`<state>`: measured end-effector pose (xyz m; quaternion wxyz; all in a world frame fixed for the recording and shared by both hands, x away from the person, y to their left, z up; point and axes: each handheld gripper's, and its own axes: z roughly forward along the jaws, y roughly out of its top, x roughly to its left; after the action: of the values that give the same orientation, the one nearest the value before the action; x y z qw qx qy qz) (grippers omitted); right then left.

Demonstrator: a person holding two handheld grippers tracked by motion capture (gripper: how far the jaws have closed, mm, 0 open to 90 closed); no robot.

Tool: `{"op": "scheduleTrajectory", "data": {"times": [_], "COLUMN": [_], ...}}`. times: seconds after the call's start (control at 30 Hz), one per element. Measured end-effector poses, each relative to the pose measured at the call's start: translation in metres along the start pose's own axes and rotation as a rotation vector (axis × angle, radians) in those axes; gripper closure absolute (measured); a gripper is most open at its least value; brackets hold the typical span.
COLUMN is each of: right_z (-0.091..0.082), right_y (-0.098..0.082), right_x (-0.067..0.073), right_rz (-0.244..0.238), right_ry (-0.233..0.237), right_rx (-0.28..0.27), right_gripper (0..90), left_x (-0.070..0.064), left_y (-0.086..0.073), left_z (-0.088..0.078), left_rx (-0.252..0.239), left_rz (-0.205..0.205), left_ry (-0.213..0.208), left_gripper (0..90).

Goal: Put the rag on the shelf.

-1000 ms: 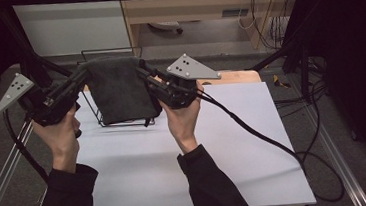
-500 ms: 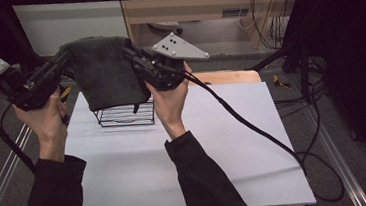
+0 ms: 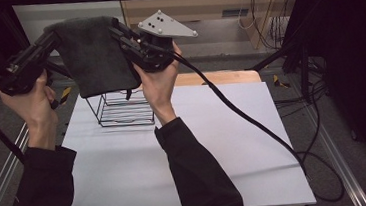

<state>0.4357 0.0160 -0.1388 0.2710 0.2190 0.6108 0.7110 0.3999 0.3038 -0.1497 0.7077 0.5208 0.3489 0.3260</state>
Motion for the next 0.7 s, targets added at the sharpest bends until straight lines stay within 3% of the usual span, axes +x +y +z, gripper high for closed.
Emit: {"op": "scheduleTrajectory", "data": {"times": [0.33,0.67,0.7], "right_z": [0.018,0.037,0.038], "right_y": [0.018,0.020,0.021], "right_x": [-0.005,-0.019,-0.021], "right_rz": [-0.016,-0.007,-0.003], "right_ry": [-0.015,-0.040,-0.042], "right_rx": [-0.018,-0.023,-0.023], "right_gripper": [79.4,79.4,79.3], "left_x": [0.008,0.021,0.022], "left_y": [0.019,0.026,0.026], "left_z": [0.015,0.035,0.039], "left_rx": [-0.018,-0.012,-0.006], "left_rz": [0.012,-0.009,0.006], "left_ry": [0.020,0.022,0.026], "left_gripper": [81.2,81.1,81.1]}}
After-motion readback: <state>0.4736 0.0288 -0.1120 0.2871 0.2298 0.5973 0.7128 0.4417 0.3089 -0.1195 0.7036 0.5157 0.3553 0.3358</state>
